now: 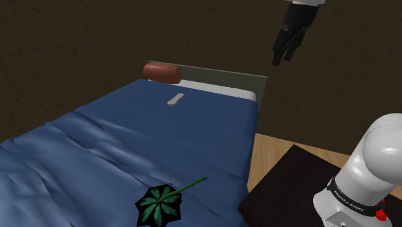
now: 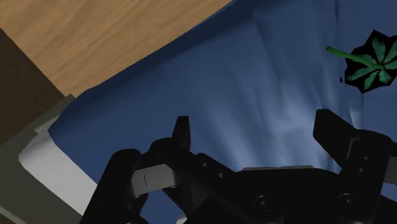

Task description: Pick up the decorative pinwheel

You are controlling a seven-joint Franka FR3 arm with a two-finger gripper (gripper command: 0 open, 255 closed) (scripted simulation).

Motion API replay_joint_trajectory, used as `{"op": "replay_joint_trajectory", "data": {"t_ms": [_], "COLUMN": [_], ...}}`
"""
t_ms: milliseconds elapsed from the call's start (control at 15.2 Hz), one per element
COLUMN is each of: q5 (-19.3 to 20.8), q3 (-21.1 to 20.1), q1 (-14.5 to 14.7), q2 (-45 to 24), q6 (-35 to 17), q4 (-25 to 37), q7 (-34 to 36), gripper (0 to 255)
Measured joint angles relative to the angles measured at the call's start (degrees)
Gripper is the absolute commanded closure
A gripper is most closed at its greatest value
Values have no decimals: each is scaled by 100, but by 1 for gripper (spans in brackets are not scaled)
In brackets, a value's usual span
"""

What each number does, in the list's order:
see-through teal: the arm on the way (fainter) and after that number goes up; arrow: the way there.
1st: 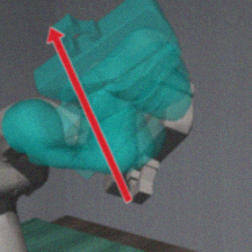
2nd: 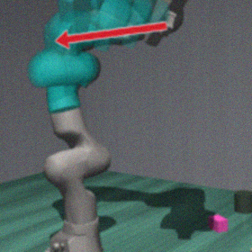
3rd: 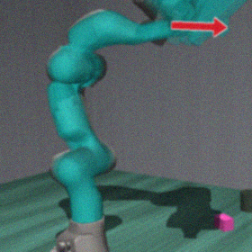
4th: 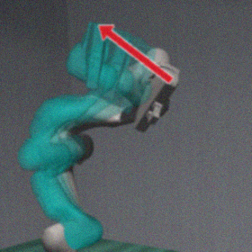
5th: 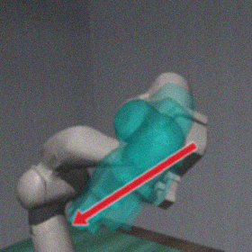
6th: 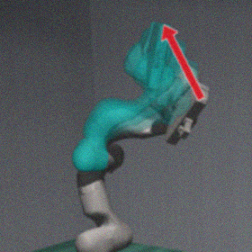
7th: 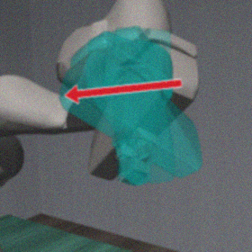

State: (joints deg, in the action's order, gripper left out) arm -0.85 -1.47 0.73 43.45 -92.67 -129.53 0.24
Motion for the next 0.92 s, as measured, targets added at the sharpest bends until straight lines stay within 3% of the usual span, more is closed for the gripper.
{"op": "replay_joint_trajectory", "data": {"t_ms": [396, 924], "q5": [-46, -2], "q3": [-240, -689], "q1": [225, 592], "q2": [-565, -1901], "q6": [-472, -1335], "q4": [-61, 100], "q7": [-128, -412], "gripper": [0, 0]}}
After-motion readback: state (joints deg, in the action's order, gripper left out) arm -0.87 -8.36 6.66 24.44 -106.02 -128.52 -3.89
